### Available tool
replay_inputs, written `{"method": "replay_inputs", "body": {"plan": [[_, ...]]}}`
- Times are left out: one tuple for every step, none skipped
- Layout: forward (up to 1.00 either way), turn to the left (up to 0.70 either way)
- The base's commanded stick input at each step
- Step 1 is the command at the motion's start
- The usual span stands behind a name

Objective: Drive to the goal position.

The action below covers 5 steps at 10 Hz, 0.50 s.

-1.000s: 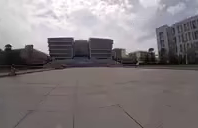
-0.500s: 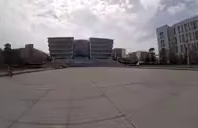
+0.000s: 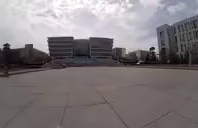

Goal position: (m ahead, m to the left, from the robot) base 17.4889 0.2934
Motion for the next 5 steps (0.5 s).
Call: {"method": "replay_inputs", "body": {"plan": [[0.68,0.00],[0.68,0.00],[0.68,0.00],[0.68,0.00],[0.68,0.00]]}}
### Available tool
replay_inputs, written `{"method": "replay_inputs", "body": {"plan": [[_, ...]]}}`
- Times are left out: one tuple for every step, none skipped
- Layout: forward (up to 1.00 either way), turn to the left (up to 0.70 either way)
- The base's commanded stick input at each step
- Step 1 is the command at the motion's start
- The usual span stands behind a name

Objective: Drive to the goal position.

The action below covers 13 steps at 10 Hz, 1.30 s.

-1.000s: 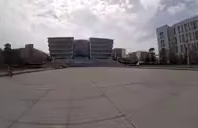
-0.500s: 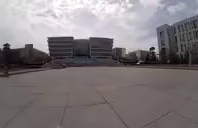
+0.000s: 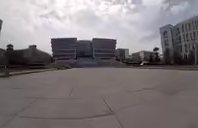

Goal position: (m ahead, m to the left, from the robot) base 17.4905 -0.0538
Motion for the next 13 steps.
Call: {"method": "replay_inputs", "body": {"plan": [[0.68,0.00],[0.68,0.00],[0.68,0.00],[0.68,0.00],[0.68,0.00],[0.68,0.00],[0.68,0.00],[0.68,0.00],[0.68,-0.07],[0.68,-0.25],[0.68,-0.24],[0.68,0.00],[0.68,0.00]]}}
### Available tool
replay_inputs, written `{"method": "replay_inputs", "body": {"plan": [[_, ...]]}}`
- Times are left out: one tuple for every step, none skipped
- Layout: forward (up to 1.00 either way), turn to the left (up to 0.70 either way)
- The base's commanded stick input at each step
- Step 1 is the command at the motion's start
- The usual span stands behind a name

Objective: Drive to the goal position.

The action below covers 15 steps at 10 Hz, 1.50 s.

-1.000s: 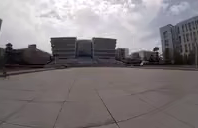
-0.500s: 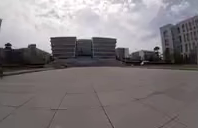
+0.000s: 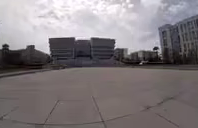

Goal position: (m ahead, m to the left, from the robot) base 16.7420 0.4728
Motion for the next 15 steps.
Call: {"method": "replay_inputs", "body": {"plan": [[0.68,0.00],[0.68,0.00],[0.68,0.00],[0.68,0.00],[0.68,0.00],[0.68,0.00],[0.68,0.00],[0.68,0.00],[0.68,0.00],[0.68,0.00],[0.68,0.00],[0.68,0.00],[0.68,0.00],[0.68,0.00],[0.68,0.00]]}}
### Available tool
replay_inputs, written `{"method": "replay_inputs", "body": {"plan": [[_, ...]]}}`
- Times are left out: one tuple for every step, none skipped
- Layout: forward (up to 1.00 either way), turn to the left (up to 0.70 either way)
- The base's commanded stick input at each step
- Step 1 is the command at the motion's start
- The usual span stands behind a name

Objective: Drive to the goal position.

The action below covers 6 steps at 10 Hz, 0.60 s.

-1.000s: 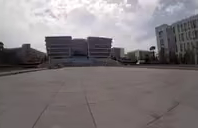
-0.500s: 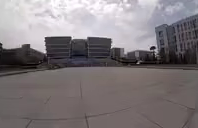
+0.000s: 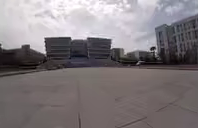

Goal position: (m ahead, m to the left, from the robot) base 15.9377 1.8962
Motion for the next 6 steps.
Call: {"method": "replay_inputs", "body": {"plan": [[0.68,0.00],[0.68,0.00],[0.68,0.00],[0.68,0.00],[0.68,0.00],[0.68,0.00]]}}
